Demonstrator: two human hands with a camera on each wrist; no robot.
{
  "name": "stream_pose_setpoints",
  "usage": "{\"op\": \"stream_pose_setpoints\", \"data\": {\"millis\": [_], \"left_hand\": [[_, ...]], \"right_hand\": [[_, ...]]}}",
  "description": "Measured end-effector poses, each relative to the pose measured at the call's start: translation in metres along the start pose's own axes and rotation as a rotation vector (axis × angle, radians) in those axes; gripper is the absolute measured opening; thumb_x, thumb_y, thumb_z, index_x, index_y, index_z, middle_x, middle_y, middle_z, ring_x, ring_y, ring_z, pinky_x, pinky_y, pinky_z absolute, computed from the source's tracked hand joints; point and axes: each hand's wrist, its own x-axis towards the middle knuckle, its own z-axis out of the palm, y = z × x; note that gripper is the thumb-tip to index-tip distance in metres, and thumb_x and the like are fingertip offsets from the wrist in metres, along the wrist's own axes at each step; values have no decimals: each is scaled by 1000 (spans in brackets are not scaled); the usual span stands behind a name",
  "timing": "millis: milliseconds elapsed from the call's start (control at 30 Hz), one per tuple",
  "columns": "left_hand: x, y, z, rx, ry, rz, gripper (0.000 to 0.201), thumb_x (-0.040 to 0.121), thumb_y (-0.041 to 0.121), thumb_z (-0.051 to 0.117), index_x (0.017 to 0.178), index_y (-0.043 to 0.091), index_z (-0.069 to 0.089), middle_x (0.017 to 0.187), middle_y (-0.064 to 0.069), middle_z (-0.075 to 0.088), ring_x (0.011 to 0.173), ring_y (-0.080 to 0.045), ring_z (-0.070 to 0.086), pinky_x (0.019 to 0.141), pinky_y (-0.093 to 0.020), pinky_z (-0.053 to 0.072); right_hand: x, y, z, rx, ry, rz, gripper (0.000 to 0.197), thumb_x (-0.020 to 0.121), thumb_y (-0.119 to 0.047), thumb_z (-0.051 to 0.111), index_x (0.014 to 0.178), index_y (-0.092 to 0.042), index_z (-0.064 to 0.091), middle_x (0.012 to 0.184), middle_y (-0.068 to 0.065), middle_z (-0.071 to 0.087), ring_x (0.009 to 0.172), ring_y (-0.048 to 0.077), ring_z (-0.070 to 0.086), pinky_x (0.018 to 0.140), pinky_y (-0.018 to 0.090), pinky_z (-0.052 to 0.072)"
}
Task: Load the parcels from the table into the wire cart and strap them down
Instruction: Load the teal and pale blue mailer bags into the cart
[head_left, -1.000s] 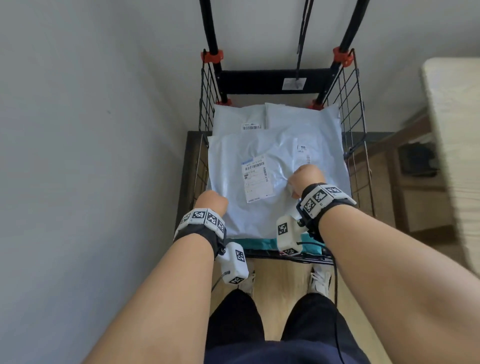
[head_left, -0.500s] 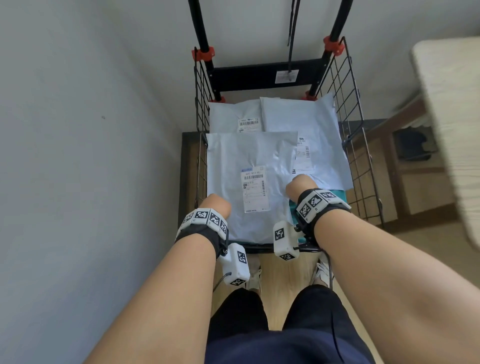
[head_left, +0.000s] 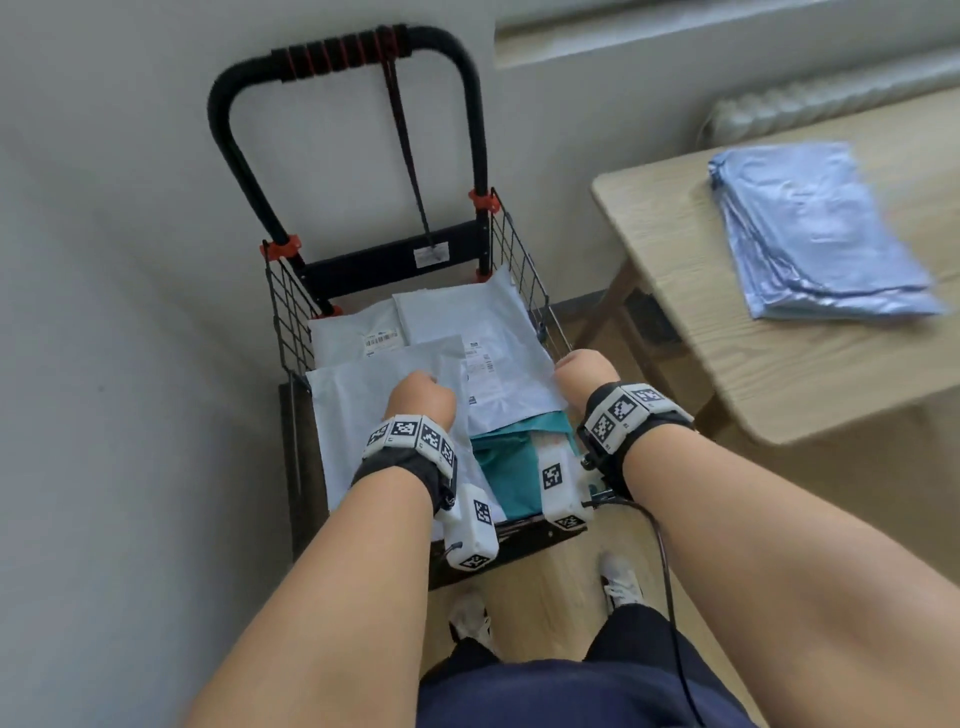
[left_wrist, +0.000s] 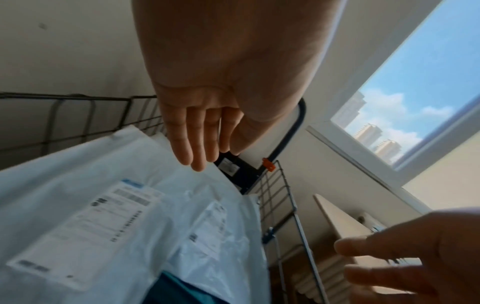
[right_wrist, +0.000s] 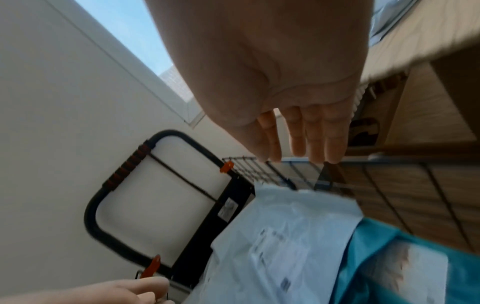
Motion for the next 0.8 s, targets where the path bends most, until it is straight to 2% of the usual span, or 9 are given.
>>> {"op": "stream_pose_setpoints", "data": {"millis": [67,133,267,400,500,633,800], "left_hand": [[-11,36,12,-5,17,66,42,94,8,40,133,13,54,138,-9,53,125,-30,51,100,-32,41],[-20,74,29,-23,19,125,41,94,6,40,131,13,57,136,-9,55,122,-30,53,97,-32,43],[-44,154,73,-45,1,197,42,92,8,41,129,17,59,133,-8,58,118,-30,54,94,-32,45],[-62,227,120,-79,-22,226,44,92,7,39,131,20,57,135,-5,55,120,-26,54,95,-31,45],[-73,273,152,-78,-56,240,45,93,6,38,133,18,54,135,-5,55,118,-26,55,93,-32,45],[-83,315,187,-73,-100,234,44,93,9,40,133,20,54,134,-4,56,120,-24,54,94,-31,43],[-79,349,210,-7,-157,247,47,92,7,40,135,21,53,135,-5,56,120,-25,55,98,-34,46]], "right_hand": [[-1,19,-32,107,36,16,33,96,-11,43,119,-1,64,126,13,62,115,30,58,94,32,47],[4,42,-67,155,93,39,33,97,-14,45,122,-3,63,128,14,61,120,30,56,101,35,45],[19,102,-138,111,187,29,34,95,-13,45,125,-5,60,129,13,60,119,31,56,100,36,46],[32,164,-204,134,256,19,34,94,-10,45,124,-5,61,130,12,60,118,27,57,93,29,46],[38,204,-250,159,266,33,36,94,-9,46,128,-2,58,131,15,58,122,27,54,100,33,45],[55,249,-295,107,294,63,36,93,-12,49,126,-2,60,128,17,59,119,29,56,98,32,46],[77,280,-318,115,268,79,35,94,-11,48,126,0,59,128,19,59,120,32,55,99,35,45]]}}
